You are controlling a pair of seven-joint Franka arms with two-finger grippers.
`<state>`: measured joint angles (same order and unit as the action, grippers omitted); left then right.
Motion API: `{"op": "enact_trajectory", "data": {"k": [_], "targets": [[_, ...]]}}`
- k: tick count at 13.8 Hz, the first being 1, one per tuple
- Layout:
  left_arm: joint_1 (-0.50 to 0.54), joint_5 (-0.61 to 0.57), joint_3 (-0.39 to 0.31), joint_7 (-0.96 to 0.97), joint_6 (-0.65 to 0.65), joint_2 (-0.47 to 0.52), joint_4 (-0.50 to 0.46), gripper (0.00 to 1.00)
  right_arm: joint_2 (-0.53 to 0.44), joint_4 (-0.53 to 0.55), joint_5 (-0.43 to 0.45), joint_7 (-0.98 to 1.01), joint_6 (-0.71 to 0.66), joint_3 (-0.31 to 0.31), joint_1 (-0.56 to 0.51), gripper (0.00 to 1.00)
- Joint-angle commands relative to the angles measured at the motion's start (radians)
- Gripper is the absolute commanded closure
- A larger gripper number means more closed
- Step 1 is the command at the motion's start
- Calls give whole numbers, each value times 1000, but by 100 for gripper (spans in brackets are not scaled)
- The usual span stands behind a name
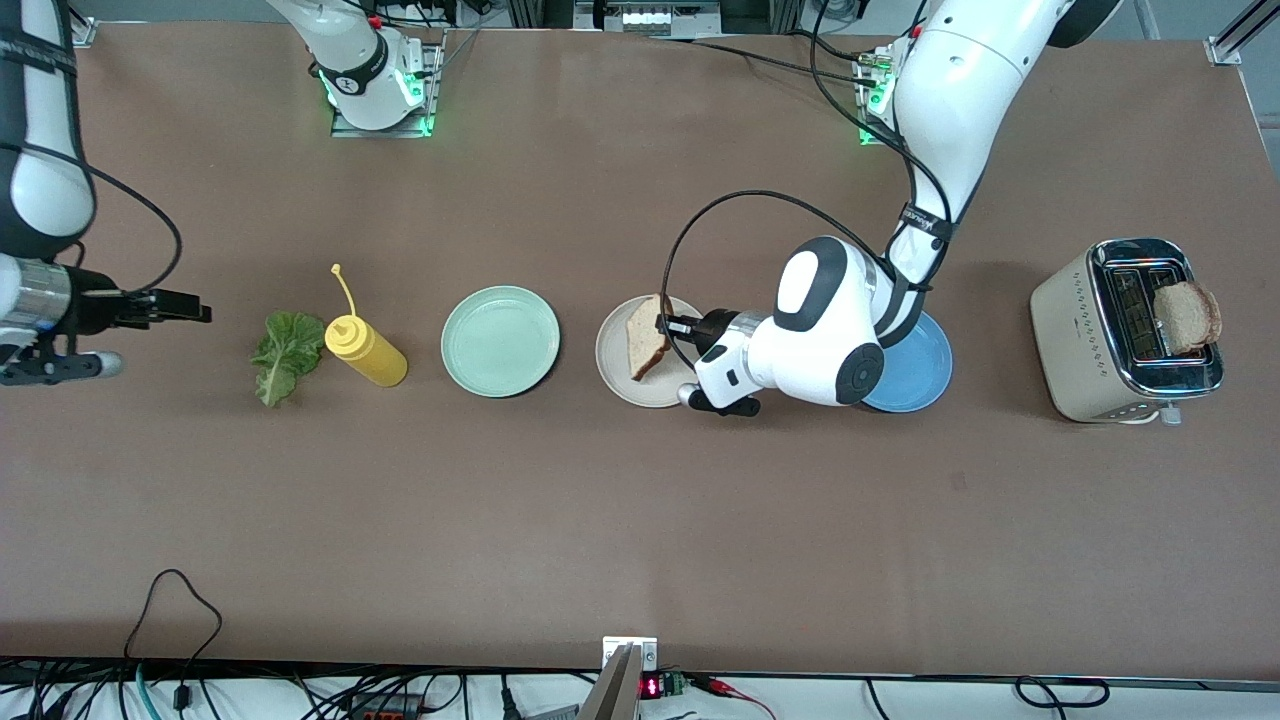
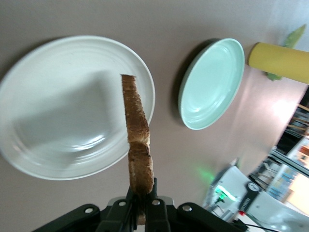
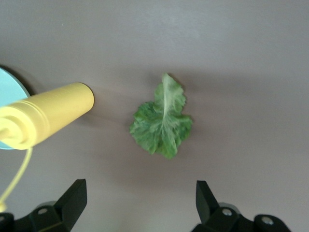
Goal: Make sandwich in beige plate with both arms
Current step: 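Lower the toast onto the beige plate while the right gripper reaches the mustard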
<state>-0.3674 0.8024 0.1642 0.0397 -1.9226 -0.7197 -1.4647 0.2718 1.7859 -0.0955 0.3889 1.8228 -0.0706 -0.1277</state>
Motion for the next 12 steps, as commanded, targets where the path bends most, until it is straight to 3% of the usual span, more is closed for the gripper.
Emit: {"op": "enact_trajectory", "data": {"k": [1, 4, 9, 12], "targets": [[21, 84, 14, -70, -27, 29, -74, 100, -51, 130, -24, 152, 128, 40, -32, 0], [19, 87, 14, -77, -58, 25, -85, 100, -62, 225, -48, 400, 246, 123, -121, 0], [39, 95, 14, -159, -67, 19, -112, 100, -37, 351, -288, 888, 432, 126, -135, 0], [33, 185, 14, -198, -67, 6, -115, 100, -3, 377, -406, 1101, 478, 130, -135, 0]]}}
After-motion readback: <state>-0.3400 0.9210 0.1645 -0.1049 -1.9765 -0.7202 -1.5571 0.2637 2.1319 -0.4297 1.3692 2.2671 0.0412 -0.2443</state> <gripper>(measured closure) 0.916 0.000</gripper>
